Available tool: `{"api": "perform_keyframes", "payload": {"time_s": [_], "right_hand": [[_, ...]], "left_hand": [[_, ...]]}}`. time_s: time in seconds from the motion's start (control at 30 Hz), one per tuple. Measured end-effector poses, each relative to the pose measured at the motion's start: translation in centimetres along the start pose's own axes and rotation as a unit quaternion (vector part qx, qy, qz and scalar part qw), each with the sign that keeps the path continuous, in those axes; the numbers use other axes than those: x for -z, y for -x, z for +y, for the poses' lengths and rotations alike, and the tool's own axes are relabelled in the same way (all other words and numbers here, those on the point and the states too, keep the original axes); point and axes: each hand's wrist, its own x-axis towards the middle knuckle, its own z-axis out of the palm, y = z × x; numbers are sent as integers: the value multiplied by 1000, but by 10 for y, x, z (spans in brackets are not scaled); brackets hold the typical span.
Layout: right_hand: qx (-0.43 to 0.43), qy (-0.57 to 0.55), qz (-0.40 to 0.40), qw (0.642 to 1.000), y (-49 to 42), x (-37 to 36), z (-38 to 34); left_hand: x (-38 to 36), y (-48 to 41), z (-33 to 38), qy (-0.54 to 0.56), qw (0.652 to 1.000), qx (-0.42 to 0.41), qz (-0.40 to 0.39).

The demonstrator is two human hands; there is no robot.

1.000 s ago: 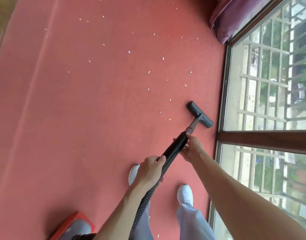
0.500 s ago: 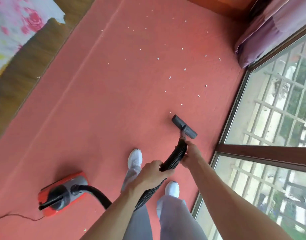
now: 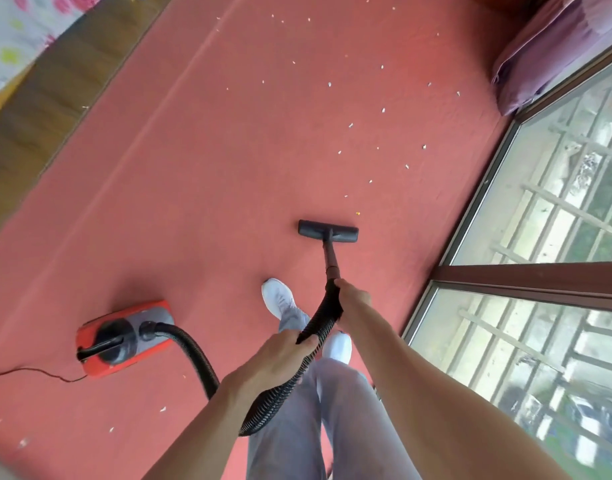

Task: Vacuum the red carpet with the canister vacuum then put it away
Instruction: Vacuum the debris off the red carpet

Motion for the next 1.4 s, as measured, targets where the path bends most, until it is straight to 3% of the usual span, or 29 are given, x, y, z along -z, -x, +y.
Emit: {"api": "perform_keyframes", "payload": {"time_s": [0.13, 0.33, 0.6, 0.8, 1.03, 1.23, 1.4], "right_hand": [[-31, 1, -34, 999, -10, 3, 9], [25, -49, 9, 998, -4, -7, -20], [0, -55, -7, 998, -12, -17, -49], [39, -57, -7, 998, -54, -41, -69], [65, -127, -40, 989, -23, -15, -100], [-21, -50, -56, 997, -18, -36, -70], [-9, -71, -56, 996, -23, -71, -65]], "left_hand": [[11, -12, -15, 31, 999, 20, -15], [20, -24, 4, 83, 996, -31, -24], [43, -39, 17, 87, 995, -38, -28], [37, -76, 32, -15, 995, -30, 97], [68, -53, 66, 84, 991, -104, 7], [104, -44, 44, 41, 996, -77, 7], [92, -56, 23, 54, 997, -31, 47]]}}
